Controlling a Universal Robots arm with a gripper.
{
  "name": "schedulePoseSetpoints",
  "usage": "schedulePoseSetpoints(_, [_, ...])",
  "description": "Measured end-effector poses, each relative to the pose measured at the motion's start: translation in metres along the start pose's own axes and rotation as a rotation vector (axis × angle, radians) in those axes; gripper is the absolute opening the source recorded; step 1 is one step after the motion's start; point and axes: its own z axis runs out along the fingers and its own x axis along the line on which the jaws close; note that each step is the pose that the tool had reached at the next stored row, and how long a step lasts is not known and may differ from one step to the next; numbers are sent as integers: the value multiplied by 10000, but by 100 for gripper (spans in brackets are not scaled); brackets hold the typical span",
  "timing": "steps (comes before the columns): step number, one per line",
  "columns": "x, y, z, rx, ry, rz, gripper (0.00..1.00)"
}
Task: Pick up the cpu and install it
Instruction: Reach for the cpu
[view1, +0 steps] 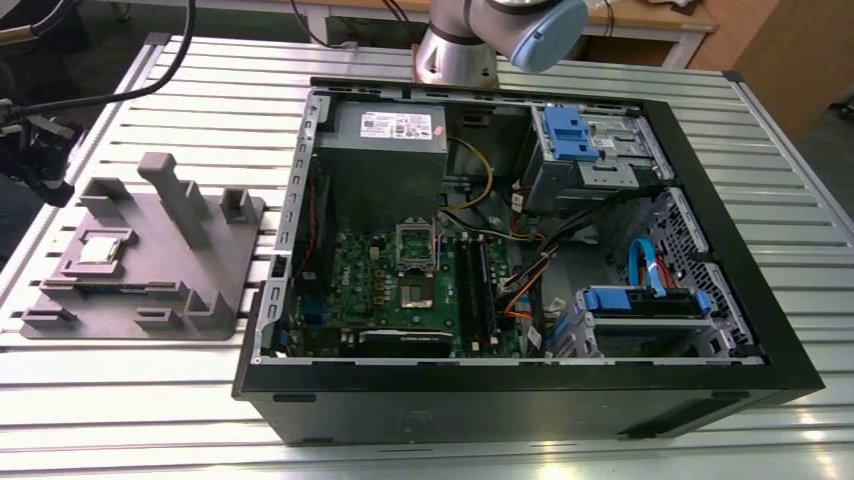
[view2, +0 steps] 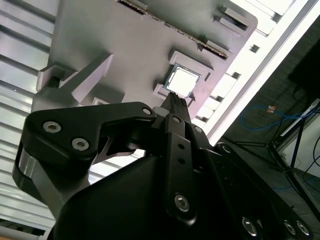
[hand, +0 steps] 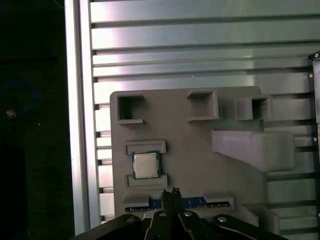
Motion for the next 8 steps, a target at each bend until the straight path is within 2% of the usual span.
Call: schedulePoseSetpoints(8, [83, -19, 132, -1, -1, -1, 11])
